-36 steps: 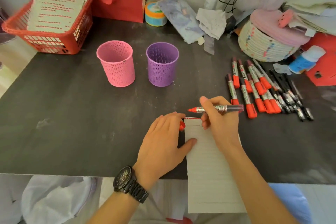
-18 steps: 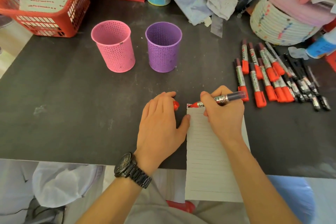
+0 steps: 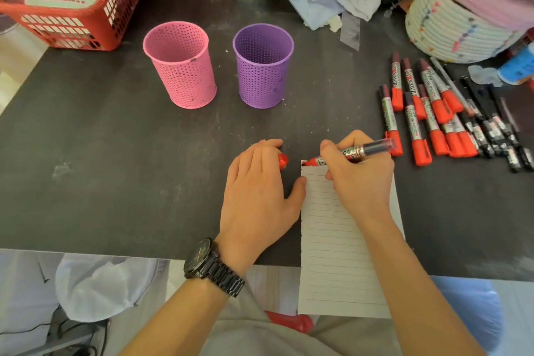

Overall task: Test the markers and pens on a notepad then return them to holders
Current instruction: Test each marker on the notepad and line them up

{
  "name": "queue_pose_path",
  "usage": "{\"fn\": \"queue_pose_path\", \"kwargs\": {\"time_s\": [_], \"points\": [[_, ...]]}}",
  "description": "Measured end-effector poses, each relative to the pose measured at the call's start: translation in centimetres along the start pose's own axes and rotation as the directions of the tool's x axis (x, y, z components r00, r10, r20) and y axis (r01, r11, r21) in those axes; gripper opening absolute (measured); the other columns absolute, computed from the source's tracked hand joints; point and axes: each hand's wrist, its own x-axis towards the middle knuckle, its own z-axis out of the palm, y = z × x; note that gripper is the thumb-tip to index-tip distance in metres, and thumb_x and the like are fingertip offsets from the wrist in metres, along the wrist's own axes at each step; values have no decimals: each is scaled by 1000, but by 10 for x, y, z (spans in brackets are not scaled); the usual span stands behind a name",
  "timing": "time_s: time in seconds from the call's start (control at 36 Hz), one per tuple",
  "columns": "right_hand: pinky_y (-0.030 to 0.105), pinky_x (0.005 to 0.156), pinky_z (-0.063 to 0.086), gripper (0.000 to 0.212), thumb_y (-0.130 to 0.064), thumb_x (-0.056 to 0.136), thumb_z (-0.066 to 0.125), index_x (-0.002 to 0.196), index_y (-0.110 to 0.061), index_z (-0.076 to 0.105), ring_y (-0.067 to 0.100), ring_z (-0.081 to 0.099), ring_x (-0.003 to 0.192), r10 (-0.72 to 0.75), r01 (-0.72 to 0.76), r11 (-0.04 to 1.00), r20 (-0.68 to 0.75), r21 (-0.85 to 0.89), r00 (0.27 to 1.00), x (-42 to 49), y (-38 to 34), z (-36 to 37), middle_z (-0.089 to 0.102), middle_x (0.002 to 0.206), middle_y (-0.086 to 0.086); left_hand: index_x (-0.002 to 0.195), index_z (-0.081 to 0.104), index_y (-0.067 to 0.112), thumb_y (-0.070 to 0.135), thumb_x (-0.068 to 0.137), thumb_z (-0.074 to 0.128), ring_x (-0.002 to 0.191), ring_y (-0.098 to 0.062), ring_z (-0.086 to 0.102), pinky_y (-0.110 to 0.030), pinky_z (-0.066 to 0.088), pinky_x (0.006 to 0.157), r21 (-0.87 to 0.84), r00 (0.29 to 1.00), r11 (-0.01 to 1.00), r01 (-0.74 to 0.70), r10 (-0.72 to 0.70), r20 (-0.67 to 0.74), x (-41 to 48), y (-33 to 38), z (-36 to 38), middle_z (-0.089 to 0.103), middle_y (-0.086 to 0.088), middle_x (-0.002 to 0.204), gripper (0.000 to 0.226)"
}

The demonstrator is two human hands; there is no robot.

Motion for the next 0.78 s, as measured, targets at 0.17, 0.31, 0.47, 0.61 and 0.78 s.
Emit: {"fn": "queue_pose_path", "kwargs": {"time_s": [0.17,0.31,0.47,0.61,0.78], "points": [[8,50,46,30,-20,90,71,64,-24,56,-1,60,47,-4,5,1000,8,-6,1000,0,-1,1,64,57,-3,101,45,26,52,87,62,126,-11,46,-25,26,107,2,1000,1000,0,0,-7,0,0,1,53,10,136,33],[8,50,46,30,-20,89,71,64,-25,57,-1,60,47,0,0,1000,1,1,1000,0,-2,0,64,55,-3,101,46,26,53,87,62,127,-12,47,-26,26,107,10,1000,1000,3,-3,-3,0,0,0,53,9,136,34],[8,50,45,30,-19,90,71,64,-25,56,-1,60,47,-8,8,1000,4,-5,1000,0,-1,0,64,56,-4,113,50,25,54,86,63,127,-12,47,-25,23,107,15,1000,1000,21,-21,8,0,0,0,53,9,137,41],[11,50,46,29,-18,90,71,64,-22,57,1,59,46,-21,21,1000,-4,9,1000,1,0,0,63,54,-2,102,48,26,52,86,63,127,-10,44,-24,22,106,17,1000,1000,9,-9,5,0,0,0,52,11,136,34],[10,50,45,29,-17,90,71,65,-23,58,1,58,45,-14,14,1000,-4,9,1000,1,0,0,63,53,-3,108,50,26,53,86,63,128,-11,44,-25,22,108,19,1000,1000,15,-15,10,0,0,0,52,11,137,37]]}}
